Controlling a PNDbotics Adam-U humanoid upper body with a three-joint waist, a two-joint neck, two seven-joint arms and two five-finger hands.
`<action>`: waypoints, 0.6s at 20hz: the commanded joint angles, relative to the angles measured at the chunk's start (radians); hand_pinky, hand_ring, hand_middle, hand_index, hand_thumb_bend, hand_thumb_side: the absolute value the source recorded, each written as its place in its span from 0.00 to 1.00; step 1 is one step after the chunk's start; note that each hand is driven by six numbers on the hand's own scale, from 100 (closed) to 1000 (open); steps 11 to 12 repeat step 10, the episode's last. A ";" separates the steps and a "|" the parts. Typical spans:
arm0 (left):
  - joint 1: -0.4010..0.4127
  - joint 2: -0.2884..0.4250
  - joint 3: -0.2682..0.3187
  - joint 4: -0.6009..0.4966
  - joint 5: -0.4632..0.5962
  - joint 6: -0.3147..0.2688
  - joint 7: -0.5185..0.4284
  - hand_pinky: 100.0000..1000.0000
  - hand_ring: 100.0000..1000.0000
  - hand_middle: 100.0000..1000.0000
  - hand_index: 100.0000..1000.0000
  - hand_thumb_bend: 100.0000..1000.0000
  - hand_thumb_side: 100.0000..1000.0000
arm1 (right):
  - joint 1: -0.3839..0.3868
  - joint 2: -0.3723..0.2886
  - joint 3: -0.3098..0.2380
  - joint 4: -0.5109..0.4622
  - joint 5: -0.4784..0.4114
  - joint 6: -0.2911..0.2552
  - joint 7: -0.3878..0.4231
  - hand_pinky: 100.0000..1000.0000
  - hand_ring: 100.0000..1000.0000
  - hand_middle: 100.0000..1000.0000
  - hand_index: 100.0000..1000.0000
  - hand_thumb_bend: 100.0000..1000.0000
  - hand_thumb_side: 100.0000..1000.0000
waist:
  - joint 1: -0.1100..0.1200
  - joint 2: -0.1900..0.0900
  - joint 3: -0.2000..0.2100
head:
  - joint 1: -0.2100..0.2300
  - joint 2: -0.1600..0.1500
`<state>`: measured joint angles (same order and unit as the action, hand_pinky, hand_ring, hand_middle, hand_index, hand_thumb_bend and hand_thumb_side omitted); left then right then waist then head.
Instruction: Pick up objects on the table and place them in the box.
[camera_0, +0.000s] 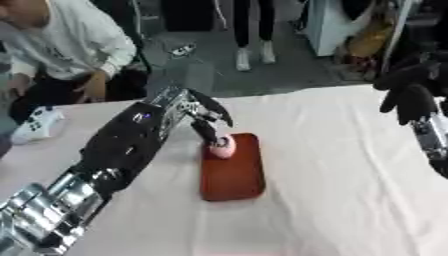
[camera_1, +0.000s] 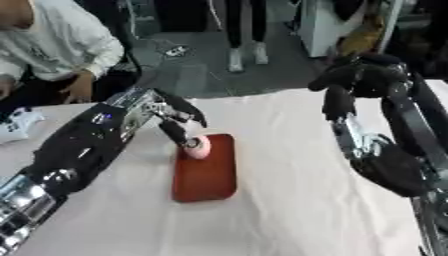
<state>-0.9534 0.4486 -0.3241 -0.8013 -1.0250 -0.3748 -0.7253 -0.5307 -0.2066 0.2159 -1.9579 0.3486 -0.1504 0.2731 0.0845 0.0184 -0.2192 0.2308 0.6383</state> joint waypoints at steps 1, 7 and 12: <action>-0.025 0.032 0.016 -0.012 0.008 -0.080 -0.086 1.00 1.00 1.00 1.00 0.88 0.78 | -0.014 -0.009 -0.001 -0.015 0.004 0.000 -0.002 0.16 0.37 0.52 0.62 0.00 0.72 | -0.004 -0.011 0.004 | 0.001 -0.008; 0.018 0.075 0.041 -0.113 0.103 -0.051 0.000 0.96 0.93 0.95 1.00 0.36 0.67 | -0.008 -0.018 -0.004 -0.013 0.007 0.001 -0.004 0.16 0.37 0.52 0.62 0.00 0.72 | -0.001 -0.014 0.017 | -0.007 -0.011; 0.102 0.142 0.067 -0.274 0.222 0.016 0.158 0.86 0.85 0.89 0.96 0.11 0.62 | -0.003 -0.028 -0.008 -0.011 0.010 0.002 -0.008 0.16 0.37 0.52 0.62 0.00 0.73 | 0.001 -0.014 0.030 | -0.027 -0.035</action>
